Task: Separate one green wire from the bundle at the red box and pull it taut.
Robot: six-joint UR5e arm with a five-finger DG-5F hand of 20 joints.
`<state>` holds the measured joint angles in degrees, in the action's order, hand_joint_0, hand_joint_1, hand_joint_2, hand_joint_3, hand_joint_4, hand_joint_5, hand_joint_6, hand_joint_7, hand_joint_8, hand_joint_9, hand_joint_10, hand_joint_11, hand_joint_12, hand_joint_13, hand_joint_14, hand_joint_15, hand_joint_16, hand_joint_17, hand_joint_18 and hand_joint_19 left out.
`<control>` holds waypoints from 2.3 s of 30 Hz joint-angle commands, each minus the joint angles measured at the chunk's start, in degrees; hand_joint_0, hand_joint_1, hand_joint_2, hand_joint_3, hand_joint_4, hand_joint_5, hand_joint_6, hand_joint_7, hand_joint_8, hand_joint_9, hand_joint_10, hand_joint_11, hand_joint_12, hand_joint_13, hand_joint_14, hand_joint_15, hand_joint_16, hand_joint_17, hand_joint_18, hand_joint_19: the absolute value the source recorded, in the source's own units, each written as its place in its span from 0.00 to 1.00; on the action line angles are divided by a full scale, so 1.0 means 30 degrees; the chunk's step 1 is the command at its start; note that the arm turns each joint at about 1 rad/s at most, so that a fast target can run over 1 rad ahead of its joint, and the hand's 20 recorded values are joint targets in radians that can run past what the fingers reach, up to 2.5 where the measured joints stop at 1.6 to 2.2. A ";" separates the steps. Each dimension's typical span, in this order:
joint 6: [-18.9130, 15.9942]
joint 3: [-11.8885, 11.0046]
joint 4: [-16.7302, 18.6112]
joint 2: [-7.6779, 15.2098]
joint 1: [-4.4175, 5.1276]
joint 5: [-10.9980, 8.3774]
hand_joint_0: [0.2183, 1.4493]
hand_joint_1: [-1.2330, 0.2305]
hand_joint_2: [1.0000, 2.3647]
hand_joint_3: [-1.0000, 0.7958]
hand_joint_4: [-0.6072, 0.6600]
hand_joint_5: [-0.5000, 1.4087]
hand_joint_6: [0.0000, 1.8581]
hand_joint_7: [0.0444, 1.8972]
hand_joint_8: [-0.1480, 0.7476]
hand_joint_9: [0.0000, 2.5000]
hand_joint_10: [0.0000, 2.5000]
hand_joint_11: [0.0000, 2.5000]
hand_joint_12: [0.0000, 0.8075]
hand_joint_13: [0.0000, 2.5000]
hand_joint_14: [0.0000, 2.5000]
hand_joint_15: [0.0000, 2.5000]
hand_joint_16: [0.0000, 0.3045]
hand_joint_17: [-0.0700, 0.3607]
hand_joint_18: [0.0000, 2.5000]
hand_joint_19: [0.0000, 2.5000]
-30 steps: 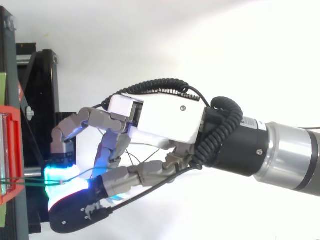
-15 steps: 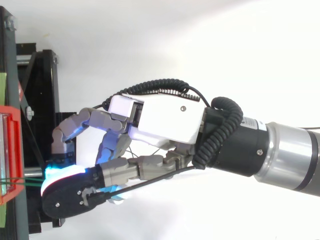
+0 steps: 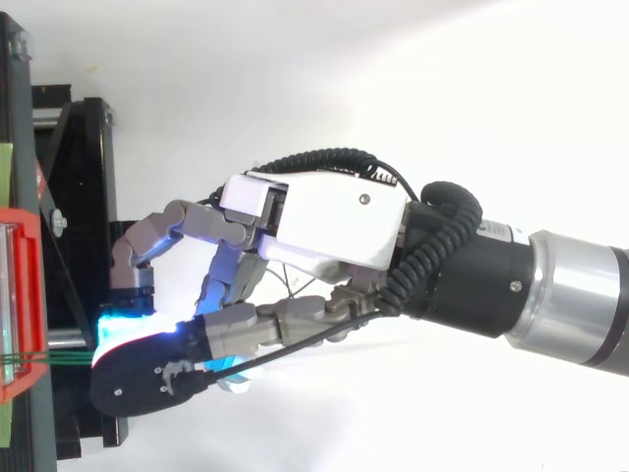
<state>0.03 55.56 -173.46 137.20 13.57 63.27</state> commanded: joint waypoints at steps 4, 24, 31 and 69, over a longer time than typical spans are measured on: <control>-0.0099 -0.0034 -0.0216 -0.0002 -0.0040 0.0063 0.32 0.37 0.01 0.39 0.57 0.17 0.49 0.53 0.45 0.58 0.00 0.63 0.45 0.53 0.01 0.41 0.17 0.44 0.36 0.29; -0.0362 -0.0708 -0.1212 -0.0002 -0.0128 0.0092 0.29 0.47 0.00 0.31 0.60 0.17 0.49 0.50 0.45 0.58 0.00 0.63 0.46 0.53 0.01 0.40 0.18 0.44 0.37 0.29; -0.0509 -0.0708 -0.1300 -0.0002 -0.0128 0.0121 0.32 0.39 0.01 0.37 0.59 0.17 0.49 0.51 0.45 0.58 0.00 0.63 0.46 0.53 0.01 0.41 0.17 0.44 0.36 0.29; -0.1388 -0.0679 -0.2619 -0.0383 -0.0187 0.0531 0.33 0.39 0.01 0.35 0.60 0.16 0.50 0.48 0.45 0.57 0.04 0.62 0.45 0.52 0.01 0.41 0.17 0.44 0.35 0.28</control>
<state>-4.08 53.46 -181.05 136.38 13.07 64.73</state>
